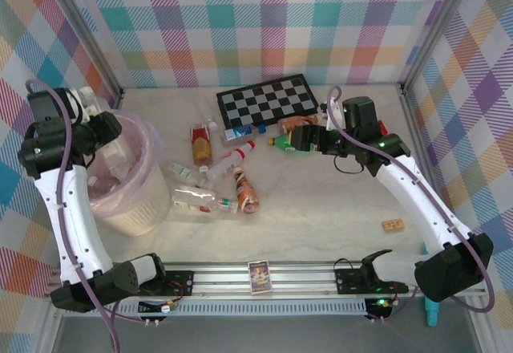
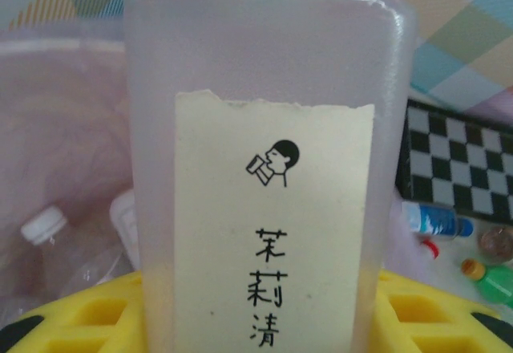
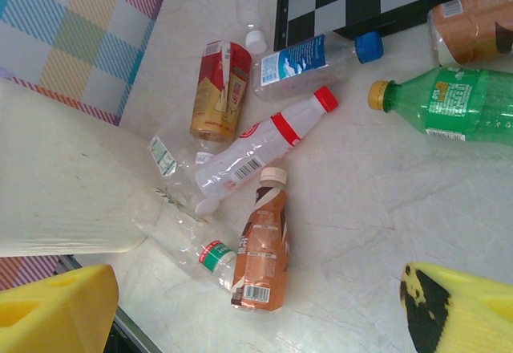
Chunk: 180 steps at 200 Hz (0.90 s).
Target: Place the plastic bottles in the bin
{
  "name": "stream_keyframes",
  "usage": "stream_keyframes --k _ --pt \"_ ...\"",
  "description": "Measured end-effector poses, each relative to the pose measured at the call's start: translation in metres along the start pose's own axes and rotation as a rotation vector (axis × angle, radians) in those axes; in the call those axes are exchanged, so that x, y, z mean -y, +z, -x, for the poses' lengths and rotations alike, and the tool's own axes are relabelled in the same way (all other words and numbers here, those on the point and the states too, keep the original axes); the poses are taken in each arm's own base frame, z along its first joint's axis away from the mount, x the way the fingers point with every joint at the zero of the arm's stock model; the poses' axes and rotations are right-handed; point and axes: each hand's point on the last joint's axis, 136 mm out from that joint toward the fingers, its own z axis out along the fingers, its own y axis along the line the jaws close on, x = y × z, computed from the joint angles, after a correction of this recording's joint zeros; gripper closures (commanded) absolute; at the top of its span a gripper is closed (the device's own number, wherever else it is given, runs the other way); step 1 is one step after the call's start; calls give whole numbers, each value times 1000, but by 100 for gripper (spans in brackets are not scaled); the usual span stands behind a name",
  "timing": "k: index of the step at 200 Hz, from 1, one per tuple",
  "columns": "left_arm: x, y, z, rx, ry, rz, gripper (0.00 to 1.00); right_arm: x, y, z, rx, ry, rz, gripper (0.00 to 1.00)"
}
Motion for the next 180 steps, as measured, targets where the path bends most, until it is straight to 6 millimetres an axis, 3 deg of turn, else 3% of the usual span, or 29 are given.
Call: stream_keyframes --k 32,79,109,127,180 --pt "-15 7 -31 -56 -1 42 75 8 11 -5 -35 18 -14 9" --pt "-32 40 -74 -188 -19 81 71 11 14 -9 -57 30 -22 10" --pt "-37 54 -84 -210 -28 81 66 12 14 -11 -64 34 -27 9" --pt "-38 63 -89 -217 -39 75 53 13 13 -11 -65 35 -31 9" --pt "-39 85 -101 -244 -61 53 32 21 13 -11 -56 52 -76 9"
